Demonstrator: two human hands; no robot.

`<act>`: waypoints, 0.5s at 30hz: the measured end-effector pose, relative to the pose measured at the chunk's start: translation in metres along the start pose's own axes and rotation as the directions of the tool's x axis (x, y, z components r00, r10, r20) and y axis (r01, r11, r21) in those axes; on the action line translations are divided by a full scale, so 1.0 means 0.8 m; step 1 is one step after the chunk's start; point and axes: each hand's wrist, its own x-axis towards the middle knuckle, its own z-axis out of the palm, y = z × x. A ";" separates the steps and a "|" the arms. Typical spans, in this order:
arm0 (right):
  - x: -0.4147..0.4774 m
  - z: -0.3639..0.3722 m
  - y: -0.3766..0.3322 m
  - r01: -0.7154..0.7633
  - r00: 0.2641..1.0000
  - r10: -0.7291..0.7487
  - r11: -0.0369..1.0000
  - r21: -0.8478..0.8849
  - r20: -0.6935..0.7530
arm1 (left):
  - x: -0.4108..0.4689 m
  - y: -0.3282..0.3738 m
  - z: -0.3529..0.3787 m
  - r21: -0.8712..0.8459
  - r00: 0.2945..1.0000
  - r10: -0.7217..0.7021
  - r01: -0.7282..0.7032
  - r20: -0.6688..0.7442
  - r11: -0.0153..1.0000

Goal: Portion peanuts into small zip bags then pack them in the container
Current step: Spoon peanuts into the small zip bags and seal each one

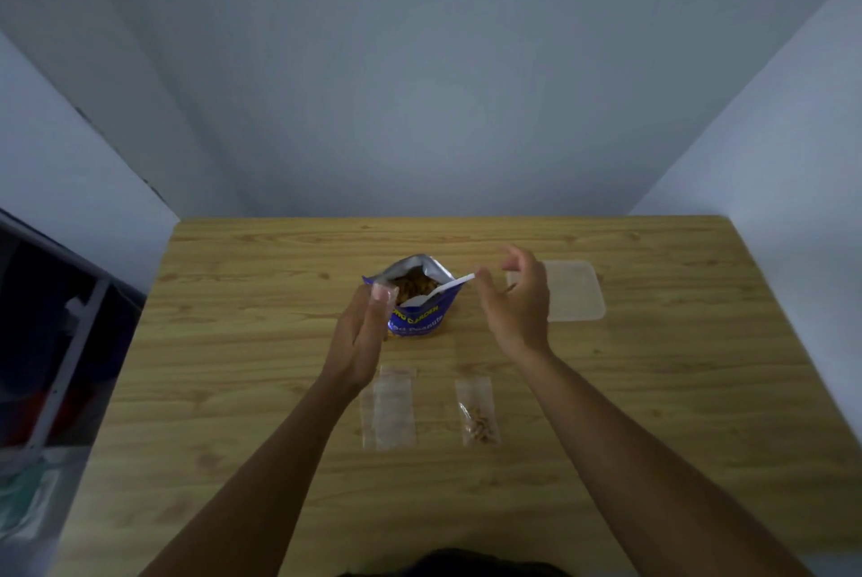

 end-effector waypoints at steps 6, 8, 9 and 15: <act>-0.060 0.000 0.030 -0.095 0.974 0.039 0.965 0.244 0.223 | -0.024 -0.016 0.027 -0.112 0.997 -0.073 0.070 -0.023 0.991; -0.078 0.005 0.046 -0.204 0.899 0.059 0.933 0.295 0.434 | -0.035 -0.025 0.038 -0.110 0.993 -0.117 0.116 0.000 0.987; -0.084 0.007 0.052 -0.238 0.867 0.063 0.924 0.299 0.494 | -0.040 -0.031 0.042 -0.111 0.990 -0.142 0.142 0.011 0.984; -0.085 0.008 0.084 -0.185 0.906 0.104 0.970 0.161 0.411 | -0.059 -0.059 0.059 -0.014 0.982 -0.189 0.189 0.017 0.982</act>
